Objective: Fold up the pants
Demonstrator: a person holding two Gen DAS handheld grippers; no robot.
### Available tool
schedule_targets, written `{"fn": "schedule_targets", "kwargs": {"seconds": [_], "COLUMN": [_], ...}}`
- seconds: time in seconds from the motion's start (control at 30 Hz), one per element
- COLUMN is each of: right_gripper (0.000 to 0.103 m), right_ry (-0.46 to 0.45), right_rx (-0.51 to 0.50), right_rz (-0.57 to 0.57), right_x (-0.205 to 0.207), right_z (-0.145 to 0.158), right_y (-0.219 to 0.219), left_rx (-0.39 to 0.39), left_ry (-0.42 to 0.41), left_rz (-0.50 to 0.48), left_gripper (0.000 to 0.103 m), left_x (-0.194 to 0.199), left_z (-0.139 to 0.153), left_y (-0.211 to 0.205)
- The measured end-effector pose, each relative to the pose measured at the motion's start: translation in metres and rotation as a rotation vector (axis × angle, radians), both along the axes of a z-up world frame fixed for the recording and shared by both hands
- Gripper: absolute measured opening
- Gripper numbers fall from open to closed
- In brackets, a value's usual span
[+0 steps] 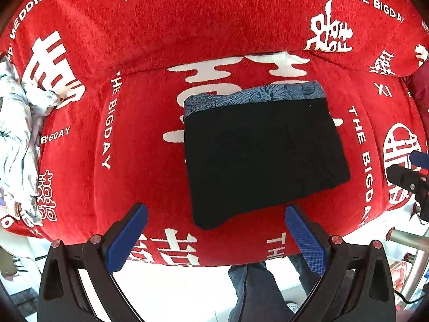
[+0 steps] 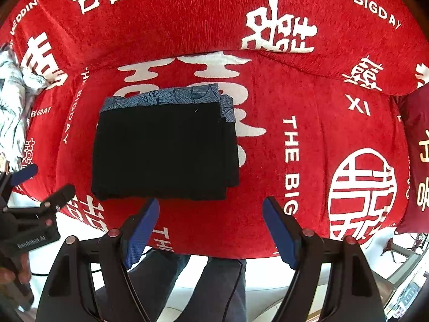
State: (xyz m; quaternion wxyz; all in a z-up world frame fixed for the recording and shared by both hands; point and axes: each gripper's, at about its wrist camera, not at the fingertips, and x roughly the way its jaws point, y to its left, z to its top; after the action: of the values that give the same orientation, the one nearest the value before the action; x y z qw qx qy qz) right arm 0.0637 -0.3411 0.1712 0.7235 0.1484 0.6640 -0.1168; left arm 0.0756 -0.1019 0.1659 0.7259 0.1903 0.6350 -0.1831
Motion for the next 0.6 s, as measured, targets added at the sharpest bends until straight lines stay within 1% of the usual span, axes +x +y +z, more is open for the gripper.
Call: {"fn": "schedule_targets", "kwargs": {"seconds": [0.23,0.47,0.6], "right_gripper": [0.082,0.082,0.082], "right_ry": [0.0,0.008,0.014], "right_rx": [-0.012,-0.002,0.021], "right_rz": [0.014,0.011,0.003], "right_x": [0.0017,0.0006,0.0], "right_z": [0.0009,-0.0013,-0.0041], "right_y": [0.0016,0.0005,0.0003], "left_rx": [-0.007,-0.02,-0.019], "left_ry": [0.003,0.015,0.013], "left_rz": [0.006,0.034,0.035], "left_gripper": [0.103,0.103,0.103], "left_x": [-0.0028,-0.0028,-0.0037], "left_z": [0.002,0.0022,0.0021], "left_y": [-0.0006,0.0001,-0.0007]}}
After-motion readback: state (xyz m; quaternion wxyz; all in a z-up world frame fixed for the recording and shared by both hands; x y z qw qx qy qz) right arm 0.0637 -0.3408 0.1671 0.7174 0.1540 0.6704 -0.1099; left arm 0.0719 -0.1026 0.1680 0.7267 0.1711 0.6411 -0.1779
